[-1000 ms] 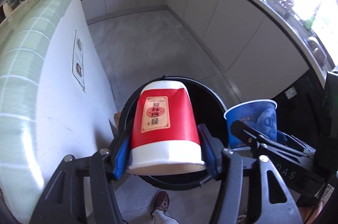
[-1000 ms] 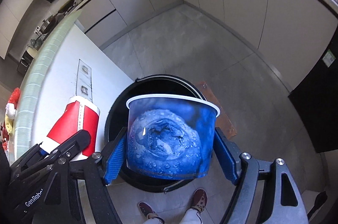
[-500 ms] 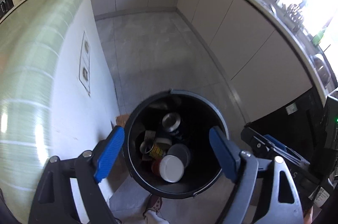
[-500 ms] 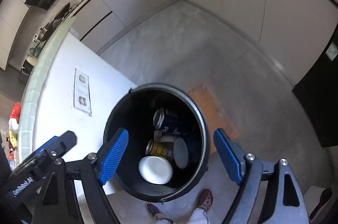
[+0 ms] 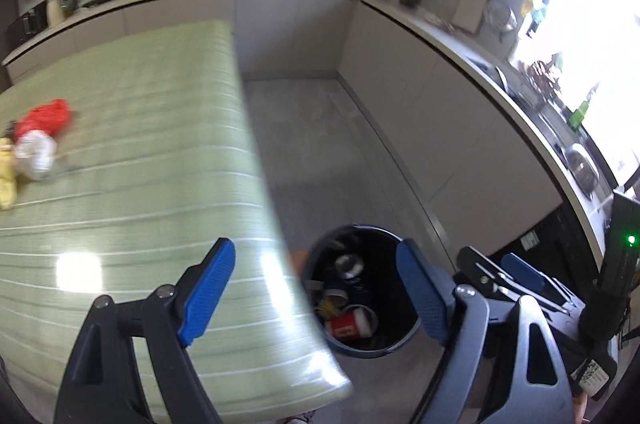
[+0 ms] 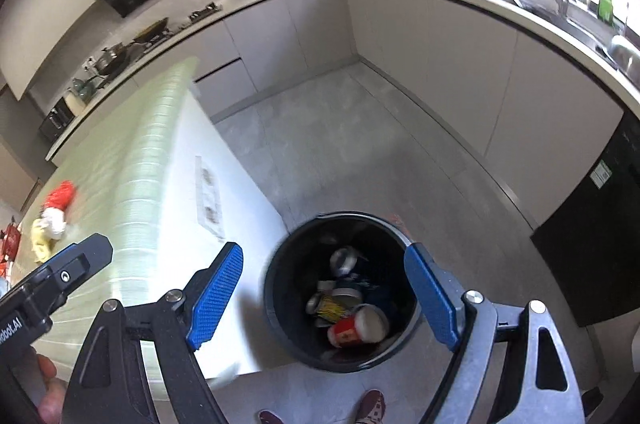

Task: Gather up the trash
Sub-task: 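Move both open tools back toward the cloth, bag and tissue, then grasp the white tissue with the right tool while the left tool grasps the yellow cloth, then carry the tissue and cloth over the black bucket and open both tools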

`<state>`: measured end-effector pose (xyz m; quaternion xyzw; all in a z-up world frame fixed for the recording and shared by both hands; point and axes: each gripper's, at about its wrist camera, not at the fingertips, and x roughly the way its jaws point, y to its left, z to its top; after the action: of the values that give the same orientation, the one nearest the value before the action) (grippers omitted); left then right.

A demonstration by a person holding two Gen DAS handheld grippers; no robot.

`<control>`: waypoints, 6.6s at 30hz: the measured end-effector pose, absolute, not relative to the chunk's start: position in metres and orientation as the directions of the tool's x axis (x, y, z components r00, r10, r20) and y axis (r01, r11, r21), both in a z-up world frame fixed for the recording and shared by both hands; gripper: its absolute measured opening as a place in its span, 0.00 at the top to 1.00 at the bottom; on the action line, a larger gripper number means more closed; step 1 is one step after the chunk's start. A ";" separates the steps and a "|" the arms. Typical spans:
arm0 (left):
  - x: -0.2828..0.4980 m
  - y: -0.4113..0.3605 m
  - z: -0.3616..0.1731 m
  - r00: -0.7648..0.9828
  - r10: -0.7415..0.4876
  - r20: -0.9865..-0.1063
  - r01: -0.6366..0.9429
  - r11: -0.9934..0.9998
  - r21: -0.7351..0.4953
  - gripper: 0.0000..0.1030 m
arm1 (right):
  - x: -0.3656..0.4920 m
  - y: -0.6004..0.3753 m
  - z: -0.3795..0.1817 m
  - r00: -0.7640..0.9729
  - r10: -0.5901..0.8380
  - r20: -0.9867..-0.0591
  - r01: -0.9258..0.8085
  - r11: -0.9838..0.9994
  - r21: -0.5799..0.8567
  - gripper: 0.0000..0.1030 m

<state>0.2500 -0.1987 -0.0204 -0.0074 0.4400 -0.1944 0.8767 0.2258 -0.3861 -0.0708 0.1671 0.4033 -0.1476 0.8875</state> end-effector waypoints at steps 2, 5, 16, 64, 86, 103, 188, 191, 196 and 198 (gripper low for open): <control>0.250 -0.168 -0.013 0.565 -0.327 -0.758 0.308 0.936 -0.174 0.18 | 0.229 -0.357 -0.058 0.648 -0.128 -0.751 0.374 0.912 0.167 0.18; 0.251 -0.125 -0.008 0.594 -0.298 -0.748 0.268 0.949 -0.165 0.18 | 0.236 -0.310 -0.045 0.667 -0.119 -0.736 0.335 0.930 0.153 0.18; 0.237 0.040 0.000 0.671 -0.202 -0.713 0.138 0.979 -0.147 0.18 | 0.267 -0.128 -0.028 0.717 -0.002 -0.697 0.150 0.977 0.152 0.18; 0.410 0.159 -0.061 0.549 -0.126 -0.826 0.002 0.989 -0.149 0.18 | 0.483 0.010 -0.108 0.583 0.179 -0.792 -0.056 0.982 0.181 0.48; 0.368 0.163 -0.058 0.576 -0.171 -0.799 0.075 0.985 -0.156 0.74 | 0.469 0.003 -0.104 0.582 0.198 -0.789 -0.073 0.979 0.192 0.51; 0.393 0.142 -0.078 0.552 -0.116 -0.826 0.038 0.993 -0.114 0.41 | 0.476 0.002 -0.116 0.550 0.213 -0.807 -0.079 0.976 0.204 0.38; 0.237 -0.321 -0.160 0.419 -0.229 -0.879 0.319 0.943 -0.093 0.52 | 0.238 -0.463 -0.170 0.537 0.092 -0.839 0.196 0.953 0.230 0.43; 0.239 -0.326 -0.172 0.403 -0.213 -0.890 0.301 0.949 -0.091 0.45 | 0.242 -0.466 -0.181 0.532 0.096 -0.842 0.200 0.951 0.235 0.34; 0.243 -0.330 -0.170 0.415 -0.192 -0.889 0.285 0.956 -0.074 0.44 | 0.245 -0.478 -0.181 0.551 0.086 -0.830 0.230 0.940 0.250 0.34; 0.241 -0.332 -0.160 0.435 -0.195 -0.879 0.291 0.954 -0.067 0.42 | 0.244 -0.480 -0.175 0.561 0.084 -0.824 0.244 0.934 0.261 0.34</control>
<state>0.2407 -0.3321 -0.1599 0.0471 0.5116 -0.1436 0.8458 0.2437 -0.4805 -0.1751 0.1756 0.4663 -0.0462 0.8658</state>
